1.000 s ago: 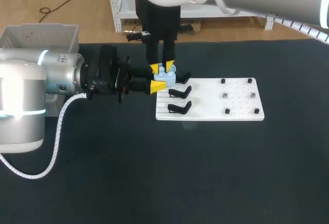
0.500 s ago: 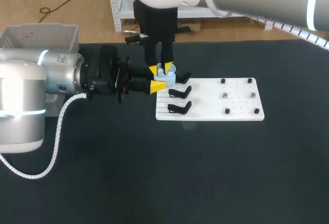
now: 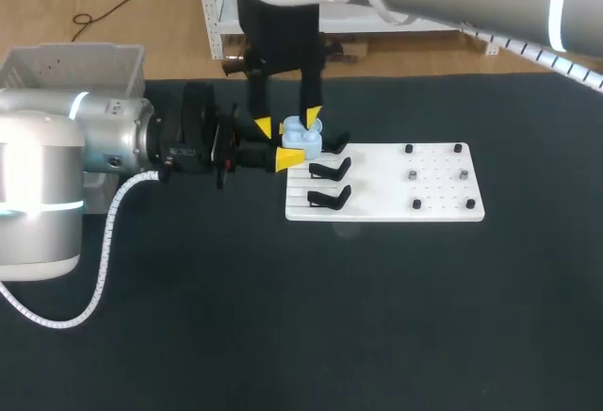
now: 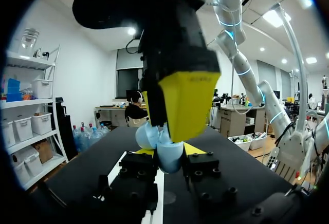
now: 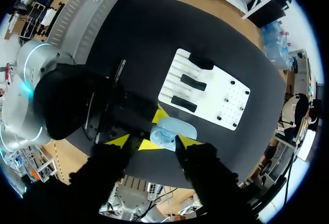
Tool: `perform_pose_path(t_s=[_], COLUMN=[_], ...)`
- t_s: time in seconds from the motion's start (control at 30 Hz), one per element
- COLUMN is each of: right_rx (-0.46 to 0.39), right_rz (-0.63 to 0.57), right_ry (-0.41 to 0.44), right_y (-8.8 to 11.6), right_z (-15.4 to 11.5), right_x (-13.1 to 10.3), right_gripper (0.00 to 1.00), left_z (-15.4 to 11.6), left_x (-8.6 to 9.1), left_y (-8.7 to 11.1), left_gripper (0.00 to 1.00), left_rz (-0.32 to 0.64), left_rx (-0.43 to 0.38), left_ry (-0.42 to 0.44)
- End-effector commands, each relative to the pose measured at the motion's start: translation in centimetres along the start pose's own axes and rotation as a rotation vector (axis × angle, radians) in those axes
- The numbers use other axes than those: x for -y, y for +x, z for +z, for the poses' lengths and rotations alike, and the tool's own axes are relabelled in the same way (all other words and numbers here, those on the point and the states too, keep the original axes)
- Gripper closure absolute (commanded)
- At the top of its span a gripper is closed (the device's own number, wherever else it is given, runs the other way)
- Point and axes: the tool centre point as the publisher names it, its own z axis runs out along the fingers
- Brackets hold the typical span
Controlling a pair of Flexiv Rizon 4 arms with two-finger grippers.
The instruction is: Pick up each earbud case from the left stands, insert the matching earbuds, close the lid, and place the case in the box.
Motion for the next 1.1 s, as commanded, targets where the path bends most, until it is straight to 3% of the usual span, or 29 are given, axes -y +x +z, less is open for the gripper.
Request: perform_pose_path(t_s=[0.03,0.2,0.6,0.9,1.1], right_rx=[0.035,0.094,0.198,0.176,0.138], right_rz=[0.004,0.073,0.253,0.293,0.307], right_ry=[-0.008,-0.03,-0.071,-0.076,-0.084], right_y=[1.5,1.4,-1.7,-3.3,-3.1], right_z=[-1.1,-2.2,-1.5,0.0,1.0], right_x=[0.2,1.8,6.6,8.2,8.6], right_gripper=[0.07,0.0,0.0,0.0,0.0], left_z=[0.0,0.0,0.0,0.0,0.0], left_x=[0.2,0.2,0.2,0.2,0.2], left_y=[0.0,0.0,0.0,0.0,0.0], left_gripper=[1.0,1.0,1.0,1.0,1.0], left_rz=[0.002,0.002,0.002,0.002,0.002], left_rx=[0.001,0.001,0.001,0.001,0.001], left_ry=[-0.004,-0.004,-0.004,-0.004,-0.004])
